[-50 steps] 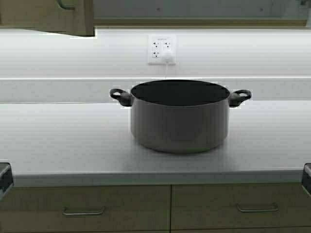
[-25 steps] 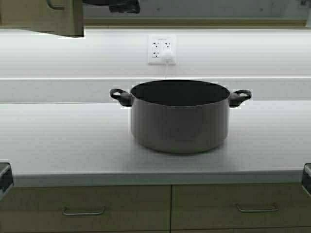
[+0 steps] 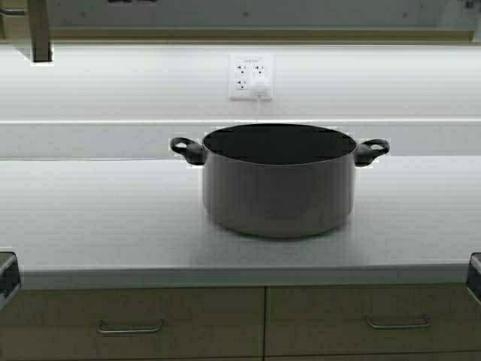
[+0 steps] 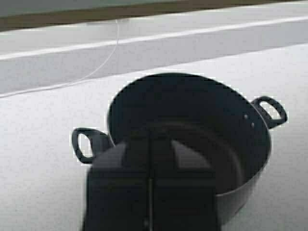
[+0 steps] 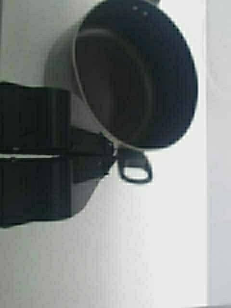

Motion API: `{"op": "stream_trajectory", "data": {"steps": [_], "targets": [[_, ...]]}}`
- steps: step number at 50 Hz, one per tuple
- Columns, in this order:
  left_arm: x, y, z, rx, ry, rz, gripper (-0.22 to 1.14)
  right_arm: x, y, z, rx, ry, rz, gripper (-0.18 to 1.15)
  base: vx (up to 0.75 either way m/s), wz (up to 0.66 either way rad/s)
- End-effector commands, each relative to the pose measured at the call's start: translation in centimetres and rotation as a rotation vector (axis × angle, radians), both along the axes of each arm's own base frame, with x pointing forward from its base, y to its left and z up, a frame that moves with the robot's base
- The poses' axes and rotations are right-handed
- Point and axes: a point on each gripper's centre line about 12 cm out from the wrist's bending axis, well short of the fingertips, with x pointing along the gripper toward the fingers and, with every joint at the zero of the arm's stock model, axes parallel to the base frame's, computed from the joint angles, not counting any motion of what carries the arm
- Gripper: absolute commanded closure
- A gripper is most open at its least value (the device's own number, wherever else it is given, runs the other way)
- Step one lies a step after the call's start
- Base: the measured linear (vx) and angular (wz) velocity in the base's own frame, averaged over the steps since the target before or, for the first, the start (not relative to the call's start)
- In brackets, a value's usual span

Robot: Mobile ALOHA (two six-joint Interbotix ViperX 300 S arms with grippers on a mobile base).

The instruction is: Open the cabinet, put the pot inside, then close it

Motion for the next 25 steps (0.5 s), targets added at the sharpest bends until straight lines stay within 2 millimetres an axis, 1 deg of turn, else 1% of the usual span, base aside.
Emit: {"op": "stream_trajectory", "data": {"steps": [1, 2, 3, 4, 7, 9, 10, 14, 16, 19, 22, 25], "targets": [[-0.6, 0.5, 1.5, -0.042, -0.04, 0.005, 0.78, -0.6, 0.8, 1.5, 0.099, -0.022, 0.024, 0.41, 0.0, 0.0], [-0.7, 0.5, 1.6, -0.049, -0.042, 0.004, 0.74, -0.6, 1.1, 1.5, 0.122, -0.02, 0.034, 0.29, 0.0, 0.0], [-0.8, 0.6, 1.7, -0.059, -0.041, 0.004, 0.69, -0.6, 1.2, 1.6, 0.128, -0.021, 0.04, 0.25, 0.0, 0.0], [-0.9, 0.5, 1.8, -0.067, -0.042, 0.003, 0.64, -0.5, 1.6, 1.8, 0.146, -0.02, 0.055, 0.15, 0.0, 0.0], [-1.0, 0.3, 2.1, -0.093, -0.039, -0.005, 0.43, -0.4, 2.6, 2.1, 0.181, -0.02, 0.092, -0.03, 0.0, 0.0], [-1.1, 0.0, 2.2, -0.11, -0.034, -0.014, 0.29, -0.2, 3.3, 2.3, 0.207, -0.026, 0.11, -0.08, 0.0, 0.0], [-1.2, -0.3, 2.3, -0.124, -0.032, -0.019, 0.18, -0.2, 3.6, 2.4, 0.224, -0.032, 0.116, -0.08, 0.0, 0.0], [-1.4, -1.1, 2.3, -0.172, -0.014, -0.037, -0.08, 0.1, 5.1, 2.6, 0.333, -0.053, 0.127, -0.06, 0.0, 0.0], [-1.6, -1.5, 2.0, -0.203, -0.004, -0.039, -0.14, 0.2, 5.7, 2.3, 0.404, -0.056, 0.114, -0.05, 0.0, 0.0], [-1.6, -1.8, 1.4, -0.251, 0.008, -0.028, -0.12, 0.5, 6.6, 1.5, 0.477, -0.058, 0.083, -0.05, 0.0, 0.0], [-1.5, -2.1, 0.5, -0.289, 0.016, -0.012, -0.1, 0.7, 7.5, 0.4, 0.486, -0.057, 0.061, -0.05, 0.0, 0.0], [-1.4, -2.5, -0.9, -0.313, 0.028, 0.003, -0.1, 1.0, 8.5, -0.9, 0.47, -0.047, 0.053, -0.05, 0.0, 0.0]]}}
